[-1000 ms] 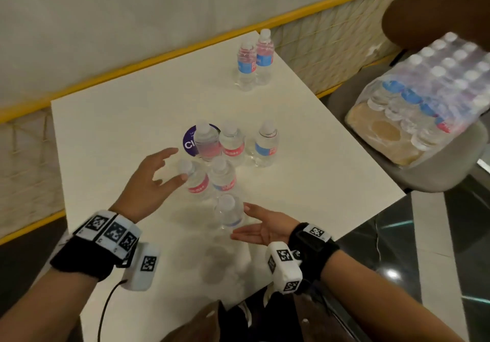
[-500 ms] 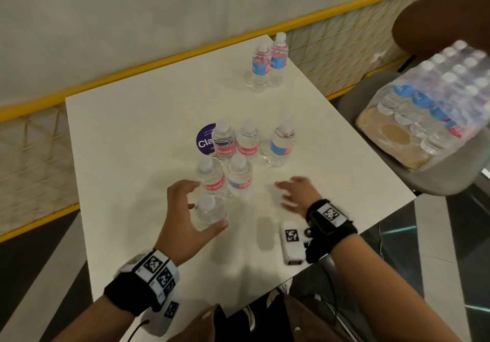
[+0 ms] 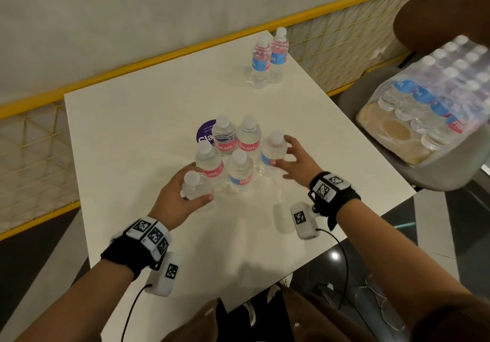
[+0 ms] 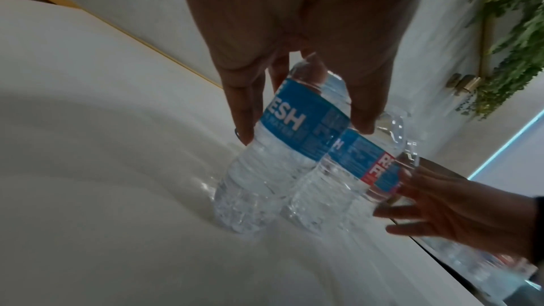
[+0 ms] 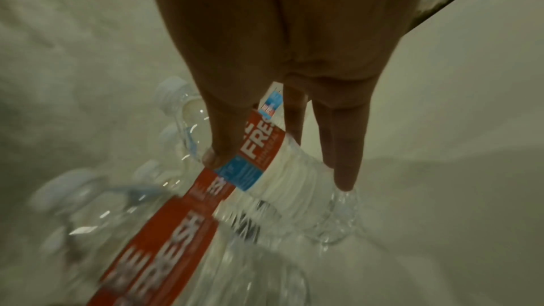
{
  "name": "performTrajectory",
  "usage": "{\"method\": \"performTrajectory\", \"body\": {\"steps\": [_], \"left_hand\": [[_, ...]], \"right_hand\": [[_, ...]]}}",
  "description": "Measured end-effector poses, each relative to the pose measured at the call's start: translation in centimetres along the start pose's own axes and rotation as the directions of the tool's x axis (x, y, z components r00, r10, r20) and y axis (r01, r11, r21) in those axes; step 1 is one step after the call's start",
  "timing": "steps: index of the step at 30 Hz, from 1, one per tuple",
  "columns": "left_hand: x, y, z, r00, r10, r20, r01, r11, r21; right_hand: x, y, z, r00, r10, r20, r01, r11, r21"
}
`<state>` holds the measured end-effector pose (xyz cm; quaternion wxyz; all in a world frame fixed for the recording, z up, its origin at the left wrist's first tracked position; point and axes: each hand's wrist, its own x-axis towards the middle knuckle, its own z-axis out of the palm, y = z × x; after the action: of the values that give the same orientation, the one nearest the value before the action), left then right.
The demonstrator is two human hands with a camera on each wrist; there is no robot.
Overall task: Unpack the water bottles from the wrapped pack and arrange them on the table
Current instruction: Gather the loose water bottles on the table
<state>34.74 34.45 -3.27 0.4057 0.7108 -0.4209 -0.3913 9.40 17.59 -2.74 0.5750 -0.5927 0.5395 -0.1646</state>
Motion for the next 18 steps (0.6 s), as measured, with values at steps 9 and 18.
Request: {"method": "performTrajectory", "body": {"steps": [9, 18], "left_hand": [[1.3, -0.2, -1.5, 1.000, -0.020, -0.008, 0.021, 0.999, 0.045], [1.1, -0.1, -1.2, 1.000, -0.024, -0.009, 0.024, 0.998, 0.052]], "right_hand": [[-6.1, 2.0, 4.3, 0.985, -0.027, 0.169, 0.017, 0.998, 0.062], [-7.5, 1.3, 10.2, 0.968, -0.140, 0.210, 0.135, 0.990, 0.038]]}}
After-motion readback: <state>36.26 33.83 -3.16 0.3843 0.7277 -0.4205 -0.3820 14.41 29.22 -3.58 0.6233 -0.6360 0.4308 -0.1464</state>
